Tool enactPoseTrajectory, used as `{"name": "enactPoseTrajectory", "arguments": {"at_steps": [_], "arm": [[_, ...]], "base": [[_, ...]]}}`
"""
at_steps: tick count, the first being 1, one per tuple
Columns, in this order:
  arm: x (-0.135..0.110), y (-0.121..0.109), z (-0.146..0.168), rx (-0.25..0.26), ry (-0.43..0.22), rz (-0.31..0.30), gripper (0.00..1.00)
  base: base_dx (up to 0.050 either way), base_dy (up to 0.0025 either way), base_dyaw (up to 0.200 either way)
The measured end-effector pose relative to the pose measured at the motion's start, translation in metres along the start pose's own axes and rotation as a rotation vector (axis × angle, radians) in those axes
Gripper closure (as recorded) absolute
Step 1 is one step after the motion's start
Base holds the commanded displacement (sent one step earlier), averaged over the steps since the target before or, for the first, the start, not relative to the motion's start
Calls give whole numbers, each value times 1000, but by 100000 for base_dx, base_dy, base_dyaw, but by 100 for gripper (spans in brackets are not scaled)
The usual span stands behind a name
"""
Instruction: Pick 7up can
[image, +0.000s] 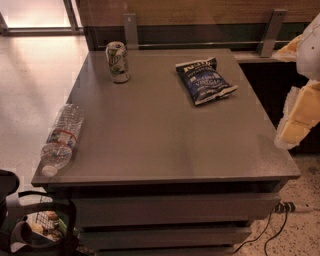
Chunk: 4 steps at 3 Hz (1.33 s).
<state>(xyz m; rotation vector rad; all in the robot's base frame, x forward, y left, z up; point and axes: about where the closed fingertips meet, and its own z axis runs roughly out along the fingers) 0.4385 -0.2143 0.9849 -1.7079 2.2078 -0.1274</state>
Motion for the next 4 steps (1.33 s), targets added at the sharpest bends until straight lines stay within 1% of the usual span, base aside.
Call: {"name": "enactPoseTrajectory", "arguments": {"at_steps": [1,2,3,4], "arm": [[0,0,0,1,0,0,0],[0,0,0,1,0,0,0],[-9,-10,3,19,-48,1,0],[-27,-25,29,23,-199,47,0]], "base": [[4800,0,-6],[0,0,0],[0,0,0],[0,0,0]]}}
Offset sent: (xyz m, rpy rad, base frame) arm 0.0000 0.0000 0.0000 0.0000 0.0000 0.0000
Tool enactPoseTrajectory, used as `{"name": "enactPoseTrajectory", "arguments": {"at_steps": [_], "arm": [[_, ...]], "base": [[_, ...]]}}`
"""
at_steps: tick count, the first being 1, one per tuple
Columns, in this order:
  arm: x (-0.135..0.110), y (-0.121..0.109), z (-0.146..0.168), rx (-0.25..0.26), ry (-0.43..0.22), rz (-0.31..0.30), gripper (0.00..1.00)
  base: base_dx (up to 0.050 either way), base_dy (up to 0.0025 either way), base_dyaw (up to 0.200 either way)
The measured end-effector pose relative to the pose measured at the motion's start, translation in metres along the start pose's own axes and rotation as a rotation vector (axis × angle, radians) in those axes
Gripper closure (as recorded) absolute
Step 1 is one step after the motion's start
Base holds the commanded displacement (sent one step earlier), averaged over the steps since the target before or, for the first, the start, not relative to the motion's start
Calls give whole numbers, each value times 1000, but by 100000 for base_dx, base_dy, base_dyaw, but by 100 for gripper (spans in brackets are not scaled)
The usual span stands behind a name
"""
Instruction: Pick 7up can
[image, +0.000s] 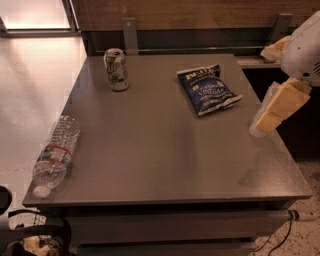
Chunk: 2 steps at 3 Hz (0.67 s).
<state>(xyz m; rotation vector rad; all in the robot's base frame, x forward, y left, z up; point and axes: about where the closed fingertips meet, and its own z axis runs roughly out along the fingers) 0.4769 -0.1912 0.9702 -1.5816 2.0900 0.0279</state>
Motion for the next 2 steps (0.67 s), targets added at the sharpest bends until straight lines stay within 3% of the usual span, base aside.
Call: {"name": "enactPoseTrajectory", "arguments": {"at_steps": [1,2], "arm": [[-33,-13,34,21,-191,36,0],[-93,-39,79,61,-433,-16,0]], "base": [[0,0,0],[0,0,0]]}}
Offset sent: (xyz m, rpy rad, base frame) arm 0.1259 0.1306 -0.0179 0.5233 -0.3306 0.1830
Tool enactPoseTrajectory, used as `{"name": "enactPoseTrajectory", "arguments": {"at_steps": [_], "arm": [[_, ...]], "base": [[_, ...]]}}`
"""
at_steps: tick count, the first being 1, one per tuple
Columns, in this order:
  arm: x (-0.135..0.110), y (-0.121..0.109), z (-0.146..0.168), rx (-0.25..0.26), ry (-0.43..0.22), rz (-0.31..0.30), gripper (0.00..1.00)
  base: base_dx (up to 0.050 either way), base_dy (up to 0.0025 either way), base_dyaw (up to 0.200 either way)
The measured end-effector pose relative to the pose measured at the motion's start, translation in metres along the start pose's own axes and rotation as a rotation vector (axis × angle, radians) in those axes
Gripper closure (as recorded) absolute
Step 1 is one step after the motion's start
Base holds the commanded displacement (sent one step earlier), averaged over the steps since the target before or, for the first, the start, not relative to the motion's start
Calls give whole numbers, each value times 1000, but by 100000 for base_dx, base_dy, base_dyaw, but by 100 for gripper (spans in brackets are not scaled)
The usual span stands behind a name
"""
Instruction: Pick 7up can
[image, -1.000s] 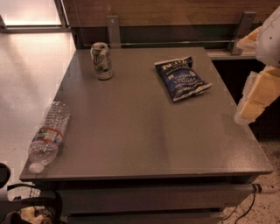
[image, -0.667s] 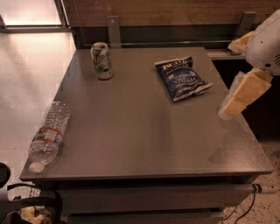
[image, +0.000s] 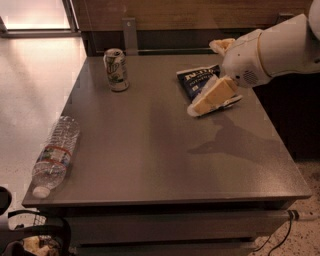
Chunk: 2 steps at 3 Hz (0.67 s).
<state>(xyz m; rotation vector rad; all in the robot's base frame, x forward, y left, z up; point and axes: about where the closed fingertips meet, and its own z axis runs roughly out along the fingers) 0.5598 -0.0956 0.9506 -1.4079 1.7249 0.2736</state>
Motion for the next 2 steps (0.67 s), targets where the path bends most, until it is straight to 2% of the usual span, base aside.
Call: {"name": "enactPoseTrajectory", "arguments": {"at_steps": [1,2], "arm": [[-26,-8,40,11,-128,-47,0],[-43,-11,67,12,-208,-75,0]], "base": [[0,0,0],[0,0,0]]}}
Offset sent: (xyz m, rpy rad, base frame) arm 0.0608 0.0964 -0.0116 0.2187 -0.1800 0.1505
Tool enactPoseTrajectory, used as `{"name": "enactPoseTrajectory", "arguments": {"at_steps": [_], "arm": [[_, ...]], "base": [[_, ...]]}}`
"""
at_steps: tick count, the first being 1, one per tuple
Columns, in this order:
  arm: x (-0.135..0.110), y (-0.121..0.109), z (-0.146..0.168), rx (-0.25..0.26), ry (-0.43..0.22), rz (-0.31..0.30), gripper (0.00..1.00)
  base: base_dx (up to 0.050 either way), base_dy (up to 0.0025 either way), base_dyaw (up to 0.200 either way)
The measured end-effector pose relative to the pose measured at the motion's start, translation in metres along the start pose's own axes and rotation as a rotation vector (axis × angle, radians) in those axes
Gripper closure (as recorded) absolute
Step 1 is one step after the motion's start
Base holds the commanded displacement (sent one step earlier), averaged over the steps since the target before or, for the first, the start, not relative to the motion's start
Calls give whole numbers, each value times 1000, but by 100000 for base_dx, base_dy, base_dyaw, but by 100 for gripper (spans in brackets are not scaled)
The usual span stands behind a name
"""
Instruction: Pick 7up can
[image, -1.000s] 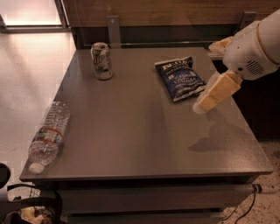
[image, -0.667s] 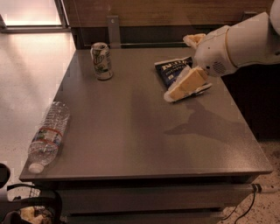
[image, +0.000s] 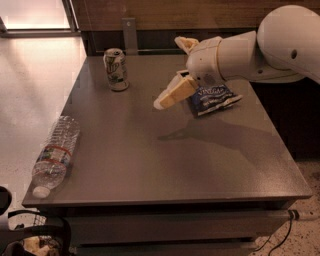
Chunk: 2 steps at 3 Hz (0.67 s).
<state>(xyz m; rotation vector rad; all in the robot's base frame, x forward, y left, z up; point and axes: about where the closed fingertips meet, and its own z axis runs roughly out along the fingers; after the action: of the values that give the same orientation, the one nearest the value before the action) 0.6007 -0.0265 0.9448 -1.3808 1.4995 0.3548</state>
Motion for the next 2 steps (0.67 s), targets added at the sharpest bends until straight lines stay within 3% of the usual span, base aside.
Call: {"name": "enactPoseTrajectory", "arguments": {"at_steps": [2], "arm": [[-4,-4,12,0,-20,5,0]], "base": [[0,0,0]]}}
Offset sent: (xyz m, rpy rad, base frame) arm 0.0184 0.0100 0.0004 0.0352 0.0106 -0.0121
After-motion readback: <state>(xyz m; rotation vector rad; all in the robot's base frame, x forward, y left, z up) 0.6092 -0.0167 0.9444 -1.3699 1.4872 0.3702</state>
